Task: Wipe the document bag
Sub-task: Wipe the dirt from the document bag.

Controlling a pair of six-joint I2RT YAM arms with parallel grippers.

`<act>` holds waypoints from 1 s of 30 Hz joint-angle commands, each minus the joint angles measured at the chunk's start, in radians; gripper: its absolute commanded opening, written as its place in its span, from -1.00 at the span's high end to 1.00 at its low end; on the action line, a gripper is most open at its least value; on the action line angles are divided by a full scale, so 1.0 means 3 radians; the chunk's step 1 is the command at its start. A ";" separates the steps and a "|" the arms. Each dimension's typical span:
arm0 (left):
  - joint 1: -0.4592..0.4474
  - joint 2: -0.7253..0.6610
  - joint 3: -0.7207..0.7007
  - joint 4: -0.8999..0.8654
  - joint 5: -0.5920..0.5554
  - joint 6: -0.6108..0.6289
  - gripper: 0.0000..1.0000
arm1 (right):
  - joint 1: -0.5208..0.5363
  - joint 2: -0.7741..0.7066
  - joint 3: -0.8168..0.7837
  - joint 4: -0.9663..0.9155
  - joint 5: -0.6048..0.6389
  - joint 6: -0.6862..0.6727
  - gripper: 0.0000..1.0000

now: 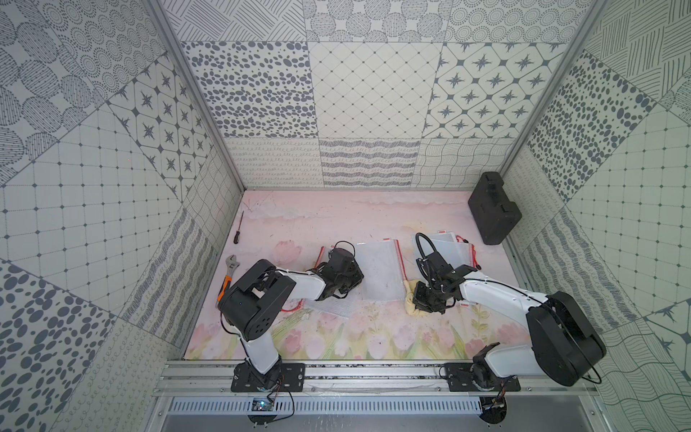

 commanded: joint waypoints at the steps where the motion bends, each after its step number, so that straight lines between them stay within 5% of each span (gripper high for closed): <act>1: 0.0013 0.0130 0.0002 -0.0953 -0.0245 0.0120 1.00 | 0.0366 0.0390 0.0536 0.0005 0.0116 -0.0047 1.00; 6: 0.0004 0.0111 0.0003 -0.0991 -0.0256 0.0135 1.00 | 0.0654 0.1062 0.1338 0.0199 -0.0029 -0.0040 1.00; 12: -0.0003 0.0098 0.0008 -0.1016 -0.0245 0.0169 1.00 | 0.0514 0.1260 0.1329 0.0250 -0.0028 -0.0102 1.00; 20: -0.0003 0.0160 0.0068 -0.1021 -0.0205 0.0228 1.00 | -0.0177 0.0434 0.0324 0.0083 0.0074 -0.0306 1.00; 25: -0.0111 0.0054 0.0360 -0.1464 -0.0424 0.0573 1.00 | -0.0211 -0.0072 0.0536 -0.0089 0.0086 -0.0504 1.00; 30: -0.0368 -0.0244 0.1020 -0.2173 -0.0732 0.1406 1.00 | -0.0222 -0.0657 0.1025 -0.0226 0.0372 -0.0559 1.00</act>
